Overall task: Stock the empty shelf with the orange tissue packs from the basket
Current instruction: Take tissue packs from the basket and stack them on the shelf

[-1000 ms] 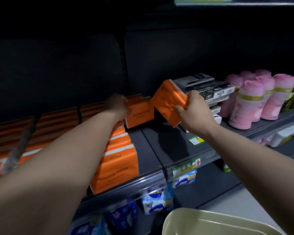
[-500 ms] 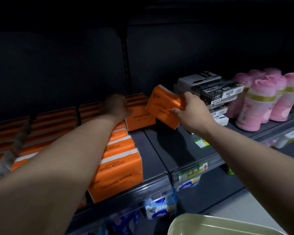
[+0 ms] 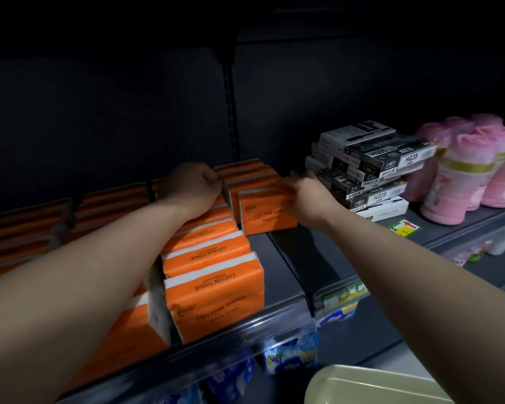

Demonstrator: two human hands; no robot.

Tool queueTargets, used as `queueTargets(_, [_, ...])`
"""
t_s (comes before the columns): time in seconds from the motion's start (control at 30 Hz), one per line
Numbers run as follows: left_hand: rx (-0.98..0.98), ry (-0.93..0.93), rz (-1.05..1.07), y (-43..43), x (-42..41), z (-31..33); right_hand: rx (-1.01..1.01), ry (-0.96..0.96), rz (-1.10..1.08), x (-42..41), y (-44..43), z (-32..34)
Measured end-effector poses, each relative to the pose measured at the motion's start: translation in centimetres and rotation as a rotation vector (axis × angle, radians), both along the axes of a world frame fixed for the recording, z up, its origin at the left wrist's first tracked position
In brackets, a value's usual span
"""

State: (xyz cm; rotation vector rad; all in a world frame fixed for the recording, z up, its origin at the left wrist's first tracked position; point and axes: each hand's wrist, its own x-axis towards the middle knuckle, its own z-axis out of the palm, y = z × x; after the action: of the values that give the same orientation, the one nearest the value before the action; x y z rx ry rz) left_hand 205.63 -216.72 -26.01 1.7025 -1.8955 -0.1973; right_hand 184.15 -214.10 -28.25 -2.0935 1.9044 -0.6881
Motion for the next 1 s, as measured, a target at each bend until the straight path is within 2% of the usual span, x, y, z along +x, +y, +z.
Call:
queueTargets(0.23, [0.014,0.022,0.045,1.3,1.0,-0.2,-0.08,-0.067,0.024,1.3,0.3,-0.1])
queueTargets(0.5, [-0.01,-0.045,0.026,5.5,1.1,0.6,-0.176,0.049,0.042,1.8,3.9,1.4])
queueTargets(0.73, [-0.11,-0.059,-0.001,13.3,2.5,2.7,-0.201,0.047,0.12,3.7,10.1,3.3])
queueTargets(1.0, [-0.159,-0.072,-0.027,24.0,6.0,4.7,-0.231,0.095,0.304,9.2,20.2,5.1])
